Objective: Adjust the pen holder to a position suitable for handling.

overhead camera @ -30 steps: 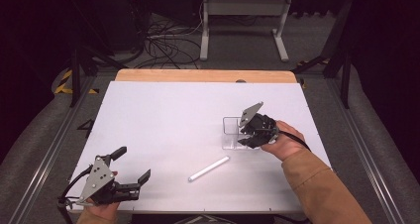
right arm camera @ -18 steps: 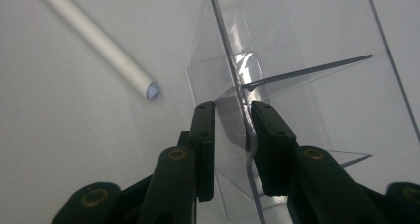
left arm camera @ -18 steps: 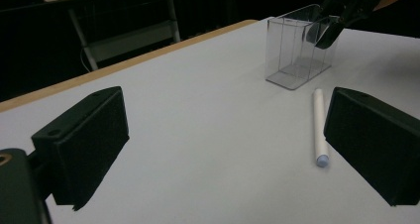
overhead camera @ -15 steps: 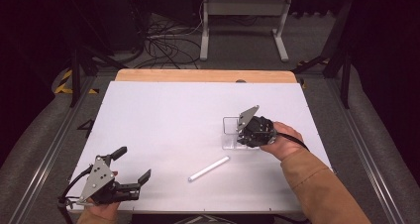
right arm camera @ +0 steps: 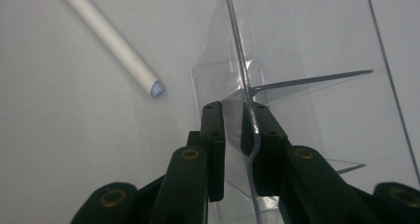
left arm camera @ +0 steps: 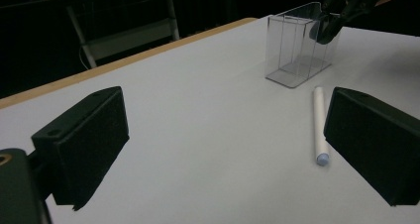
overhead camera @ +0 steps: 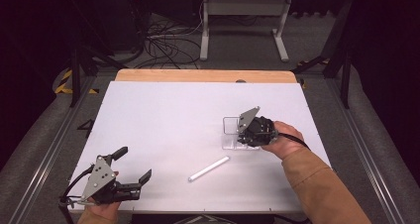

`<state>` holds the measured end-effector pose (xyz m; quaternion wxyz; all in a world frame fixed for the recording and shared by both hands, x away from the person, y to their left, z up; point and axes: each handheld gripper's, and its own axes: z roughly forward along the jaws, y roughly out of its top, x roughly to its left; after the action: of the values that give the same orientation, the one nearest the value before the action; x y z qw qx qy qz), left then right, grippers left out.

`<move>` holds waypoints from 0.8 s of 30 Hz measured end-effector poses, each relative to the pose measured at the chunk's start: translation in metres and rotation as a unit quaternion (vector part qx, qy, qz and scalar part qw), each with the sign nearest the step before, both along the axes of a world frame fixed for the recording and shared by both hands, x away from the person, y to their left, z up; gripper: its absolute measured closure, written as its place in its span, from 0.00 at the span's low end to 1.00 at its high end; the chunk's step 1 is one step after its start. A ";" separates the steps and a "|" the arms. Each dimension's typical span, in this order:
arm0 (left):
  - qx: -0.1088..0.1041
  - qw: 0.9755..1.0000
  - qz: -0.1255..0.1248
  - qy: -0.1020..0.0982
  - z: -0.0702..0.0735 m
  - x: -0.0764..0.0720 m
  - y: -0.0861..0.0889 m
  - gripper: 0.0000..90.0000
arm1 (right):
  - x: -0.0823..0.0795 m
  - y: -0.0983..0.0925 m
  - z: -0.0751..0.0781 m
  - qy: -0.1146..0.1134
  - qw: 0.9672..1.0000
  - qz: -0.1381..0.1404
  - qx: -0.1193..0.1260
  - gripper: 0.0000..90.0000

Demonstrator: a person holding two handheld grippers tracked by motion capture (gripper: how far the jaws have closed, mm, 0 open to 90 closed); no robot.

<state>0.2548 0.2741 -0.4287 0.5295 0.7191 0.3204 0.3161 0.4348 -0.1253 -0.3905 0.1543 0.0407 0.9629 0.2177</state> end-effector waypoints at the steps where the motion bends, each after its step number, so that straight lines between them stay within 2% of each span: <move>1: 0.000 1.000 0.000 0.000 0.000 0.000 0.000 0.05 | -0.001 0.000 0.000 -0.002 1.000 0.000 0.004 0.91; 6: 0.001 1.000 0.000 0.000 0.000 0.001 0.000 0.05 | -0.001 0.000 0.005 -0.006 1.000 0.012 0.013 0.95; 8: 0.001 1.000 0.000 0.000 0.000 0.001 0.000 0.05 | -0.002 0.002 0.009 -0.017 1.000 0.014 0.017 0.95; 9: 0.001 1.000 -0.001 0.000 0.000 0.001 0.000 0.05 | -0.002 0.004 0.011 -0.021 0.999 0.025 0.015 0.95; 11: 0.001 1.000 -0.001 0.000 0.000 0.001 -0.001 0.05 | -0.004 0.009 0.016 -0.023 0.999 0.024 0.022 0.95; 16: 0.001 1.000 -0.003 0.002 -0.001 0.001 -0.001 0.05 | -0.003 0.025 0.026 -0.034 0.998 0.036 0.030 0.95; 20: 0.001 1.000 -0.003 0.002 -0.001 0.001 -0.001 0.05 | -0.003 0.037 0.029 -0.030 0.998 0.044 0.027 0.94; 22: 0.001 1.000 -0.004 0.002 -0.001 0.001 -0.001 0.05 | -0.003 0.051 0.031 -0.030 0.998 0.052 0.028 0.94; 23: 0.001 1.000 -0.004 0.002 -0.001 0.001 -0.001 0.05 | -0.003 0.051 0.031 -0.030 0.998 0.052 0.028 0.94; 24: 0.000 1.000 -0.004 0.002 -0.001 0.001 -0.001 0.05 | -0.002 0.060 0.031 -0.030 0.997 0.062 0.025 0.94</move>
<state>0.2557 0.2736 -0.4296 0.5297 0.7214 0.3185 0.3124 0.4326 -0.0654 -0.3595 0.1680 -0.0214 0.9527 0.2522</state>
